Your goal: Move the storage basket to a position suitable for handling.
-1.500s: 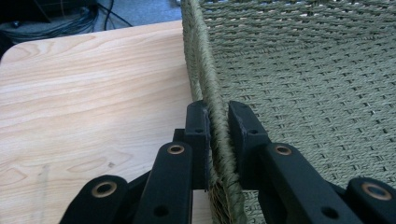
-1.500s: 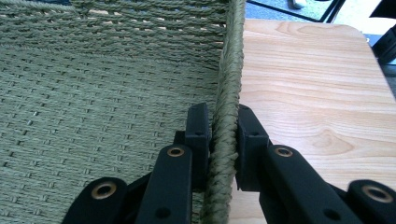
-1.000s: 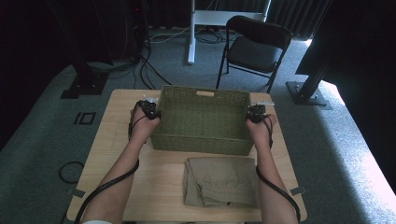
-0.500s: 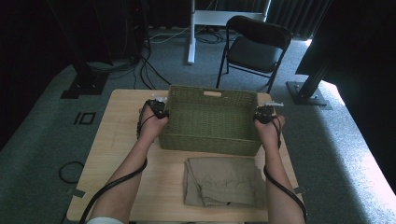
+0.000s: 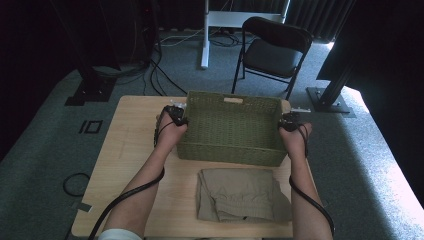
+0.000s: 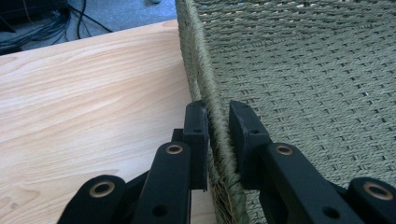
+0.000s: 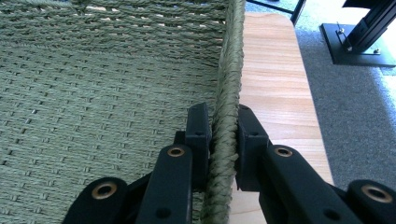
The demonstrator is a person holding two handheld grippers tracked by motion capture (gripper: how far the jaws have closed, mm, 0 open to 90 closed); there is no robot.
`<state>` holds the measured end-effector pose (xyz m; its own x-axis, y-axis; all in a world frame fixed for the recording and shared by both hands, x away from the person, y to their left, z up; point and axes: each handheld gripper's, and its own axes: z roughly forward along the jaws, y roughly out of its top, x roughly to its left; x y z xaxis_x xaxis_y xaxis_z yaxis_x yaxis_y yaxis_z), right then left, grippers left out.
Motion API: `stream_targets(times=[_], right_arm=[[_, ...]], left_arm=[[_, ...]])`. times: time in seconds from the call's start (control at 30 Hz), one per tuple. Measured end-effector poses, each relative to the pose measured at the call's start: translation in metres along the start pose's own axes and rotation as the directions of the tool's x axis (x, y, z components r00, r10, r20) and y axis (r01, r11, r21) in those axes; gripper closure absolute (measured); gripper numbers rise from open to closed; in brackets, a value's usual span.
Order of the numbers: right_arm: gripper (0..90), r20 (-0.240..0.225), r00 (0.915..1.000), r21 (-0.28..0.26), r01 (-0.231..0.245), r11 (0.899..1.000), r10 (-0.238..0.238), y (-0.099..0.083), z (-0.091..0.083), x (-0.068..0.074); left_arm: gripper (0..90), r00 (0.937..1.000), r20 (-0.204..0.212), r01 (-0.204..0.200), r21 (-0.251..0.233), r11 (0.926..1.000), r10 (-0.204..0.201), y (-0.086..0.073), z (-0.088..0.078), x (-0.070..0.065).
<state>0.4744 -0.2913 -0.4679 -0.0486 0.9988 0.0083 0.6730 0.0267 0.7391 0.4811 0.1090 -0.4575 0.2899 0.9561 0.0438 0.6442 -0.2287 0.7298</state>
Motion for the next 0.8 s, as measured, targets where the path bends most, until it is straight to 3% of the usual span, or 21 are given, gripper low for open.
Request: stream_targets(times=[0.13,0.4,0.8], right_arm=[[78.6,-0.016,0.9997,-0.004,-0.019,1.000,0.019,0.001,0.001,-0.009],[78.7,-0.015,0.9998,0.000,-0.013,1.000,0.013,0.005,0.006,-0.020],[78.6,-0.031,0.9991,0.002,0.029,1.000,-0.029,0.014,0.016,-0.027]], left_arm=[[79.3,1.0000,-0.001,-0.001,0.000,1.0000,0.001,0.003,0.003,-0.006],[79.3,1.0000,-0.003,0.004,0.003,1.0000,-0.004,0.008,0.007,-0.016],[78.9,0.9993,-0.029,0.025,0.019,0.9995,-0.025,0.008,0.005,-0.022]])
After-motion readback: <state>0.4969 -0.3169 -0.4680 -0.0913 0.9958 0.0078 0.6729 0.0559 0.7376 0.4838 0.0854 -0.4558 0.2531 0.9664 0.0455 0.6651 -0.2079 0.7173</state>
